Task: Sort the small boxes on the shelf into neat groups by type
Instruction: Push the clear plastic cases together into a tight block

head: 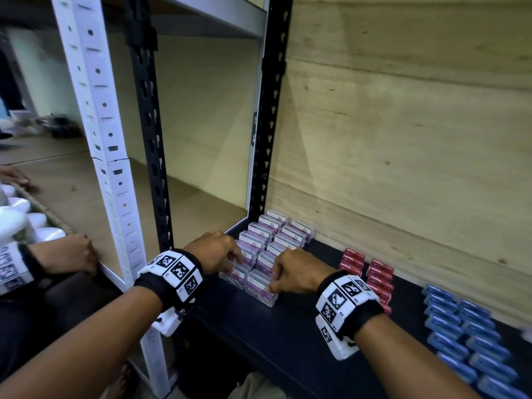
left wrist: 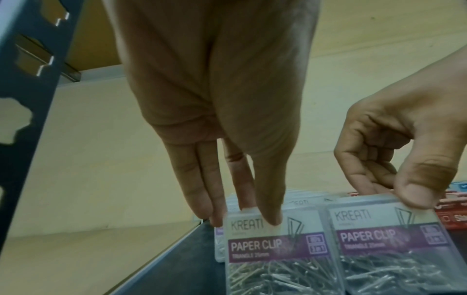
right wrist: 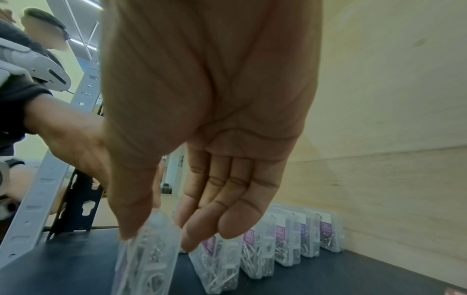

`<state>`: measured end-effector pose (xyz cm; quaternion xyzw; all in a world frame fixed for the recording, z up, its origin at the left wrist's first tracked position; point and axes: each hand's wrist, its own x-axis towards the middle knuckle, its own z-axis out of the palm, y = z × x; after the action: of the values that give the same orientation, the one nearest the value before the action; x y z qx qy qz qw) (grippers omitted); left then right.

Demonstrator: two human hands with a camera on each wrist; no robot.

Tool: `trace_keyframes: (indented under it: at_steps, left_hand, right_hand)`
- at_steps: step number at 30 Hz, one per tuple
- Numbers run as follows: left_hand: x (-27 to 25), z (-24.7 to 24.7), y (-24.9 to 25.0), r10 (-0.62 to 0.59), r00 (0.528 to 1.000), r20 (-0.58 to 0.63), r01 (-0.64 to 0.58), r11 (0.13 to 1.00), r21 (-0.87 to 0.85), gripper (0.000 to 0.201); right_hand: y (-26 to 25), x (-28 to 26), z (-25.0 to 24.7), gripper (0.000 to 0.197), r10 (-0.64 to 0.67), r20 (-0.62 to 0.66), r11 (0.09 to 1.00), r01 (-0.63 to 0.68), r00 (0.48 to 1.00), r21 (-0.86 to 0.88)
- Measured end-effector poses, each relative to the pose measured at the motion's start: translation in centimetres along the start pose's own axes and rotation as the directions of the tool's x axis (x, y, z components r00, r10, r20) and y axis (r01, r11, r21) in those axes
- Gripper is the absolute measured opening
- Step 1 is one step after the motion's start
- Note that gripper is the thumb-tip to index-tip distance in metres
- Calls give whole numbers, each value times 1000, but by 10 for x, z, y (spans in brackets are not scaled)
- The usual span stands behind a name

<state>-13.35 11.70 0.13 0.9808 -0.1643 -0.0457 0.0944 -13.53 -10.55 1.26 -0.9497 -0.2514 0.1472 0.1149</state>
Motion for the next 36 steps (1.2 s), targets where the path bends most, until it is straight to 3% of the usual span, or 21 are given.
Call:
trace_keyframes:
  at_steps: [23, 29, 36]
  left_hand:
    - [-15, 2, 27, 105, 993, 53, -108, 993, 44, 24]
    - [-10, -5, 24, 106, 987, 125, -112, 993, 43, 26]
    - [13, -20, 15, -22, 1000, 7, 22, 1000, -9, 30]
  right_hand:
    - [9, -40, 4, 28, -19, 55, 998, 15, 998, 65]
    - [12, -35, -2, 31, -14, 100, 999, 10, 995, 47]
    - [32, -13, -31, 18, 19, -102, 999, -13, 995, 50]
